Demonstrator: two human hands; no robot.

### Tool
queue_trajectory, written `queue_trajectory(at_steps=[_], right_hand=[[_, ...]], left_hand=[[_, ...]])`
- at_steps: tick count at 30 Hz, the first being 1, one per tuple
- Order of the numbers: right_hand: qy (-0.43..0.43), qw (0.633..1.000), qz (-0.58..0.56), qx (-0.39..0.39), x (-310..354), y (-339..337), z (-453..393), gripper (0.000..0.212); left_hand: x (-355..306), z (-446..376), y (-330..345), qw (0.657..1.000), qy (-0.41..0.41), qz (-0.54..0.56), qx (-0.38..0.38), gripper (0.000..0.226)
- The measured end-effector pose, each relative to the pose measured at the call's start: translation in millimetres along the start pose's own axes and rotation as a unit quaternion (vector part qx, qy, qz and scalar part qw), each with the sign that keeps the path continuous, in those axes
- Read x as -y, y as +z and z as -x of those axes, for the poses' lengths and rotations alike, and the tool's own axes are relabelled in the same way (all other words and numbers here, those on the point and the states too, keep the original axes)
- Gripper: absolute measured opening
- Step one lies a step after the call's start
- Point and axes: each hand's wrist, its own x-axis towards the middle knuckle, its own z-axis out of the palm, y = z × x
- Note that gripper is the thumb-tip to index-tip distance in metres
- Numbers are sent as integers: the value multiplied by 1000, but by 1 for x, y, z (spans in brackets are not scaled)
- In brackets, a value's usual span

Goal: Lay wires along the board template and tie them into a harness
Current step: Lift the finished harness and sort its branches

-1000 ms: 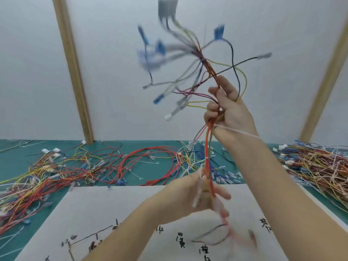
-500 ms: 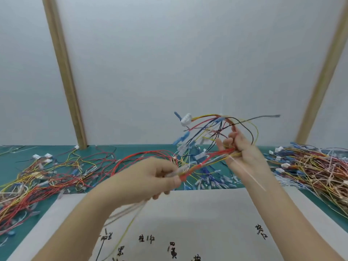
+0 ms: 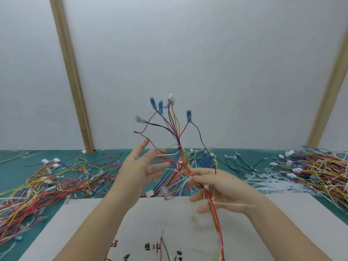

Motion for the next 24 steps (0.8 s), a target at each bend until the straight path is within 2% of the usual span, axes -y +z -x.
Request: queue_trajectory(at_steps=[2, 4, 8, 11, 14, 16, 17, 20, 22, 24], right_hand=[[37, 995, 88, 29, -2, -6, 1, 22], [54, 986, 149, 60, -2, -14, 3, 23], [59, 979, 184, 67, 7, -36, 11, 22], [-1, 980, 197, 10, 14, -52, 16, 19], [-79, 987, 131, -55, 23, -64, 21, 21], [-76, 985, 144, -63, 31, -69, 30, 31], [-58, 979, 184, -64, 34, -70, 36, 34], [0, 921, 374, -104, 38, -70, 46, 26], [-61, 890, 413, -183, 40, -67, 41, 19], [-159, 881, 390, -217, 44, -57, 36, 20]], left_hand=[[-1, -1, -2, 1000, 9, 24, 13, 39], [-1, -2, -2, 999, 27, 3, 32, 34], [0, -3, -4, 997, 49, -49, 44, 31], [1, -3, -5, 995, 59, -74, 34, 31], [3, -3, -5, 994, 70, -75, 33, 30], [4, -3, -4, 994, 80, -71, 30, 28], [4, -3, -3, 994, 85, -67, 27, 28], [5, -2, 0, 994, 98, -43, 28, 28], [6, -1, 3, 994, 97, -10, 47, 27], [7, 1, 6, 993, 92, 26, 71, 25]])
